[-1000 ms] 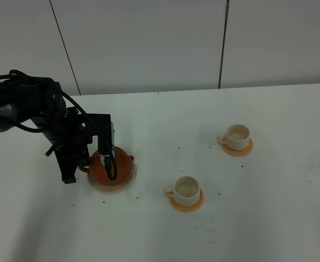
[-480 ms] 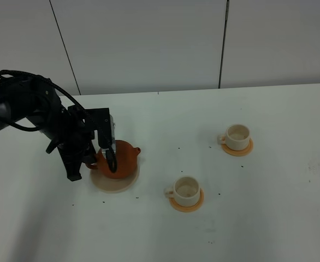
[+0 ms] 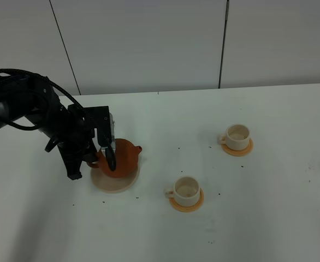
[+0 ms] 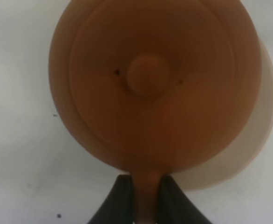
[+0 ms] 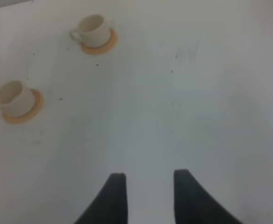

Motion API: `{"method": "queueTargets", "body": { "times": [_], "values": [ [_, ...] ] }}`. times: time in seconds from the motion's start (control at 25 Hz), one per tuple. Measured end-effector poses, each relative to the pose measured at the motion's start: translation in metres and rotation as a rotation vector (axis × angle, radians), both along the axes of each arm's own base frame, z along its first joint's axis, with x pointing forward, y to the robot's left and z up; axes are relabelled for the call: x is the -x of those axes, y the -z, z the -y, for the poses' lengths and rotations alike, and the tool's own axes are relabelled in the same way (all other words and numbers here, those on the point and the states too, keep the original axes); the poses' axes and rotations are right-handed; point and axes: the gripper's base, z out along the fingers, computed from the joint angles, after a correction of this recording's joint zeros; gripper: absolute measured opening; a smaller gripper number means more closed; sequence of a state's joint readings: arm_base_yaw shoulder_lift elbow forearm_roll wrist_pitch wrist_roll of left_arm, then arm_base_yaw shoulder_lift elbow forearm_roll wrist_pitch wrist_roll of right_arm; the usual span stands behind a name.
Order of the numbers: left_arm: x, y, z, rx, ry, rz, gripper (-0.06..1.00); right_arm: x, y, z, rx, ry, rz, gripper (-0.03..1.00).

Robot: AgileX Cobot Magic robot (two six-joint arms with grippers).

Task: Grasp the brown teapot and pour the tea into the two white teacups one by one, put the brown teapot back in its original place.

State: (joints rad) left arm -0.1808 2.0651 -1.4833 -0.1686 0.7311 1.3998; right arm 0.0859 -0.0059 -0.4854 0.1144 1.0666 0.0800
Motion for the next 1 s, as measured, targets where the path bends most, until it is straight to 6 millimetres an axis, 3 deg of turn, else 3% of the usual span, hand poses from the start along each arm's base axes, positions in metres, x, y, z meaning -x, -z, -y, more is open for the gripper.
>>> {"method": "queueTargets", "body": {
  "times": [0.2, 0.68, 1.0],
  "values": [
    [0.0, -0.011, 0.009, 0.023, 0.007, 0.054, 0.17, 0.0, 0.0, 0.0, -0.001, 0.0, 0.0, 0.24],
    [-0.008, -0.029, 0.061, 0.109, -0.037, 0.166, 0.17, 0.0, 0.0, 0.0, -0.003, -0.002, 0.0, 0.24],
    [-0.016, -0.019, 0.083, 0.133, -0.058, 0.152, 0.17, 0.0, 0.0, 0.0, -0.003, -0.002, 0.0, 0.24]
  ]
}}
